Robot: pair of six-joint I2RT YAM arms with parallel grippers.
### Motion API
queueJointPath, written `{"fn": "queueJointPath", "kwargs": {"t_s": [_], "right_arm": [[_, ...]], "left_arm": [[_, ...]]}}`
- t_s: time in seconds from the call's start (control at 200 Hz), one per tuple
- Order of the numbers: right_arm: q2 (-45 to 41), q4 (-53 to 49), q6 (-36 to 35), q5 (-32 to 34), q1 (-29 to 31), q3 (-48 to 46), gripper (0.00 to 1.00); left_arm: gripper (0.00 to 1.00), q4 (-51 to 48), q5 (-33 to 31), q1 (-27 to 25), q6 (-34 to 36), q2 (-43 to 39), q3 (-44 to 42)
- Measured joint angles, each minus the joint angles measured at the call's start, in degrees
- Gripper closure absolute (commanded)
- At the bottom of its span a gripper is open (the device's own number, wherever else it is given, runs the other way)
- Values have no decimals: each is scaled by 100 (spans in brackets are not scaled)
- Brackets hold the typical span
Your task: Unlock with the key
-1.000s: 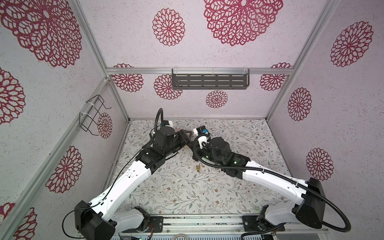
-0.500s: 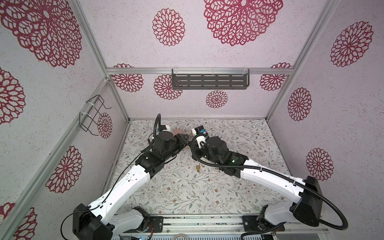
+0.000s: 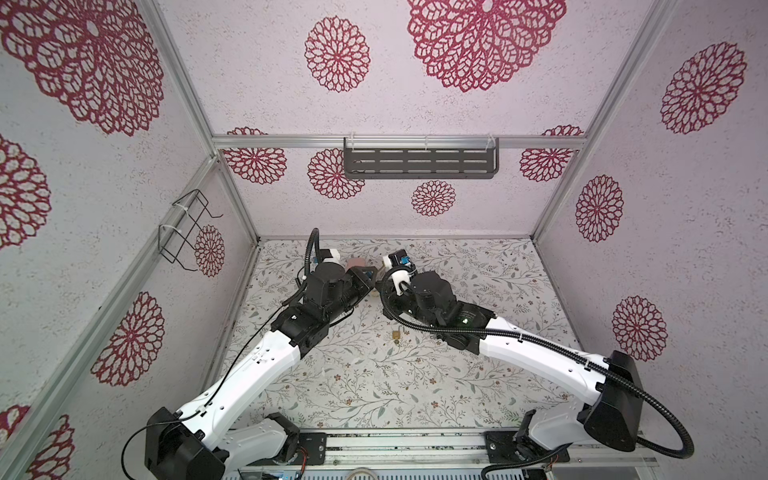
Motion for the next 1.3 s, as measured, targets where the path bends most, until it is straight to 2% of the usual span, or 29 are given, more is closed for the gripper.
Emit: {"fn": "queueJointPath", "kwargs": {"t_s": [0.13, 0.31, 0.575, 0.785, 1.111, 1.146, 1.301], "right_arm": [[11, 2, 0, -2, 0, 2, 100], [11, 57, 20, -87, -33, 2, 100], [-79, 717, 125, -299, -98, -487, 100], [-79, 1014, 308, -343, -201, -538, 100], [-79, 1167, 337, -435, -219, -538, 100], [-83, 1174, 321, -457, -216, -540, 94], [-258, 1279, 223, -625, -208, -772, 77]], "left_arm": [[100, -2, 0, 2, -2, 0, 0], [100, 81, 9, 0, -33, 0, -28], [100, 658, -192, -192, -544, -15, -426], [100, 1123, -199, -203, -940, 87, -503], [100, 1150, -267, -173, -918, -2, -498], [100, 1134, -251, -155, -881, -26, -498], [100, 1036, -155, -136, -651, -116, -496]]}}
